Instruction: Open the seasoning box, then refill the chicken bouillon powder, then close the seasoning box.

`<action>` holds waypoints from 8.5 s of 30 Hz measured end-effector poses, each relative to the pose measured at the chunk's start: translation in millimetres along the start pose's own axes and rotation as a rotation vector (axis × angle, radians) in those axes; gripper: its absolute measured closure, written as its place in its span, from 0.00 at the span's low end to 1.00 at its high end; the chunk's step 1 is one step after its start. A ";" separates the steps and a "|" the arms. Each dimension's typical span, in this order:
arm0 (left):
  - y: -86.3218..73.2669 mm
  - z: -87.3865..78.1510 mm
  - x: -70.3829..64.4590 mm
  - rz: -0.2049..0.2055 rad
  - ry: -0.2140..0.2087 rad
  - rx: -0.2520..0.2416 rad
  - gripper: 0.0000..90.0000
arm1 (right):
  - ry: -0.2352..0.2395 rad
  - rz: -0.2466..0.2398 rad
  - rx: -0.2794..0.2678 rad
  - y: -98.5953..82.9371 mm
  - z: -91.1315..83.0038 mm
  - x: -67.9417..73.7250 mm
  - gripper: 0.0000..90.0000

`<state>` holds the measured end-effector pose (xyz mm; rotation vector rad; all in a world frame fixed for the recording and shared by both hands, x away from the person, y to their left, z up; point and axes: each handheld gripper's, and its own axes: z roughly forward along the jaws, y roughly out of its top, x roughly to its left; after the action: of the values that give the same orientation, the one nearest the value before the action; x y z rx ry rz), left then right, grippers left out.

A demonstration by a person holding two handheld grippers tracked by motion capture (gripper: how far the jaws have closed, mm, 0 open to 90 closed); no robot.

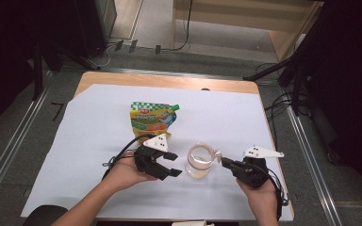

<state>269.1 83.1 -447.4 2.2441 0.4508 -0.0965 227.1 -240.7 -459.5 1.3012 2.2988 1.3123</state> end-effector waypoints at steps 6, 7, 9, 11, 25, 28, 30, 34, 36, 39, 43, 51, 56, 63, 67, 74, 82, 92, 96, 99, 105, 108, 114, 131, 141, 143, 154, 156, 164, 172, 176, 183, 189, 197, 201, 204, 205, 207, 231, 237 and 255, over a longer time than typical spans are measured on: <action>13.1 10.3 4.2 -0.013 -0.028 -0.015 0.34 | -0.010 0.008 -0.015 10.0 1.1 -15.1 1.00; 14.7 14.4 6.2 0.006 -0.046 -0.018 0.27 | -0.007 -0.001 -0.017 13.7 5.0 -18.7 1.00; 15.6 16.7 7.7 0.004 -0.040 -0.011 0.27 | -0.006 -0.009 -0.012 14.9 7.8 -20.5 1.00; 16.8 21.6 10.0 -0.016 -0.035 -0.015 0.24 | 0.000 -0.014 0.003 15.1 14.5 -22.9 1.00; 28.9 48.1 7.8 0.041 0.002 0.010 0.17 | -0.028 -0.024 0.008 14.0 20.1 -14.9 1.00; 29.6 49.2 7.4 0.035 0.000 0.003 0.16 | -0.030 -0.025 0.017 13.5 21.8 -16.1 1.00; 29.7 50.5 7.3 0.043 0.002 -0.007 0.15 | -0.027 -0.023 0.018 13.7 22.0 -16.6 1.00; 32.0 55.3 5.5 0.068 0.018 -0.020 0.13 | -0.029 -0.024 0.023 13.6 23.1 -16.6 1.00; 33.5 57.6 4.5 0.082 0.029 -0.016 0.12 | -0.031 -0.024 0.024 13.5 23.1 -16.3 1.00; 34.9 59.2 3.7 0.082 0.033 -0.017 0.11 | -0.031 -0.025 0.025 13.8 22.8 -16.1 1.00; 38.0 58.3 0.2 0.122 0.062 -0.015 0.11 | -0.030 -0.026 0.024 13.3 22.4 -16.1 1.00; 48.1 56.5 -1.7 0.125 0.066 0.014 0.12 | -0.033 -0.028 0.024 13.0 22.1 -15.6 1.00; 51.2 55.1 -3.0 0.133 0.072 0.022 0.12 | -0.033 -0.025 0.023 13.0 22.3 -15.7 1.00; 60.7 49.9 -4.2 0.142 0.064 0.033 0.12 | -0.033 -0.026 0.022 13.0 22.2 -15.7 1.00; 65.4 47.8 -5.9 0.152 0.066 0.036 0.12 | -0.031 -0.026 0.021 12.9 22.2 -15.7 1.00; 74.8 42.7 -7.0 0.134 0.004 0.004 0.26 | -0.031 -0.025 0.019 12.9 21.6 -15.2 1.00; 85.9 38.7 -16.3 0.155 0.013 0.007 0.37 | -0.031 -0.026 0.017 12.7 21.4 -15.1 1.00; 97.5 34.3 -27.6 0.128 -0.071 -0.018 0.81 | -0.029 -0.026 0.016 12.6 21.0 -14.9 1.00; 99.4 35.0 -30.8 0.126 -0.082 -0.020 0.91 | -0.029 -0.024 0.016 12.5 21.1 -15.1 1.00; 103.1 37.0 -32.3 0.130 -0.087 -0.017 0.96 | -0.029 -0.025 0.017 12.6 20.9 -14.9 1.00; 110.7 42.7 -32.5 0.120 -0.100 -0.020 0.97 | -0.028 -0.025 0.017 12.4 20.7 -14.9 1.00; 112.7 46.0 -32.2 0.122 -0.106 -0.024 0.97 | -0.028 -0.027 0.017 12.3 20.5 -15.0 1.00; 114.0 50.8 -26.7 0.076 -0.140 -0.043 0.92 | -0.023 -0.032 0.016 12.6 19.6 -15.5 1.00; 100.6 19.7 -8.5 -0.025 -0.108 -0.025 0.66 | -0.037 0.012 -0.025 2.1 -13.9 2.9 1.00; 84.2 -5.6 6.0 -0.067 -0.063 -0.044 0.55 | -0.004 0.015 -0.027 -9.4 -26.7 22.1 0.97; 78.8 -12.4 9.2 -0.093 -0.058 -0.056 0.62 | 0.021 -0.003 -0.034 -10.4 -27.0 29.5 0.96; 57.7 -40.9 17.1 -0.080 -0.059 -0.105 0.39 | 0.094 -0.101 -0.032 1.9 -13.1 60.9 0.89; 55.1 -45.0 15.8 -0.077 -0.057 -0.125 0.39 | 0.100 -0.114 -0.035 4.9 -10.1 64.1 0.86; 42.7 -61.7 18.0 -0.108 -0.008 -0.093 0.62 | 0.144 -0.169 -0.033 18.6 5.5 81.2 0.74; 28.8 -86.8 25.0 -0.125 0.057 -0.087 0.55 | 0.190 -0.176 -0.030 39.3 21.7 94.6 0.65; 24.2 -95.7 30.0 -0.152 0.066 -0.094 0.48 | 0.203 -0.204 -0.025 47.6 30.1 101.7 0.65; 15.5 -120.3 39.1 -0.211 0.083 -0.134 0.46 | 0.215 -0.203 0.013 57.1 55.9 108.9 0.64; 8.5 -133.0 44.6 -0.232 0.102 -0.135 0.50 | 0.234 -0.197 0.007 52.9 61.3 111.8 0.64; -2.0 -146.2 49.9 -0.249 0.145 -0.109 0.50 | 0.266 -0.209 0.018 41.9 65.2 119.3 0.60; -6.8 -151.1 55.1 -0.261 0.179 -0.116 0.49 | 0.261 -0.220 0.032 36.7 69.2 122.0 0.59; -11.6 -148.2 68.5 -0.283 0.224 -0.100 0.49 | 0.261 -0.238 0.038 35.1 72.0 125.4 0.59; -11.6 -148.2 68.5 -0.283 0.224 -0.100 0.50 | 0.261 -0.238 0.038 35.1 72.0 125.4 0.59; -12.1 -144.0 74.2 -0.280 0.213 -0.105 0.50 | 0.267 -0.242 0.039 34.2 73.1 127.2 0.59; 1.4 -107.2 96.5 -0.288 0.150 -0.157 0.83 | 0.299 -0.250 0.052 20.2 96.8 140.0 0.63; 2.5 -102.2 93.0 -0.232 0.172 -0.154 0.94 | 0.309 -0.236 0.060 16.7 98.5 140.5 0.63; 10.9 -107.0 84.2 -0.202 0.206 -0.118 1.00 | 0.311 -0.243 0.052 12.0 104.7 141.0 0.62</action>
<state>343.0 181.1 -387.5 2.0957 0.7742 0.0558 206.5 -66.9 -478.1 0.8422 2.6111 1.4618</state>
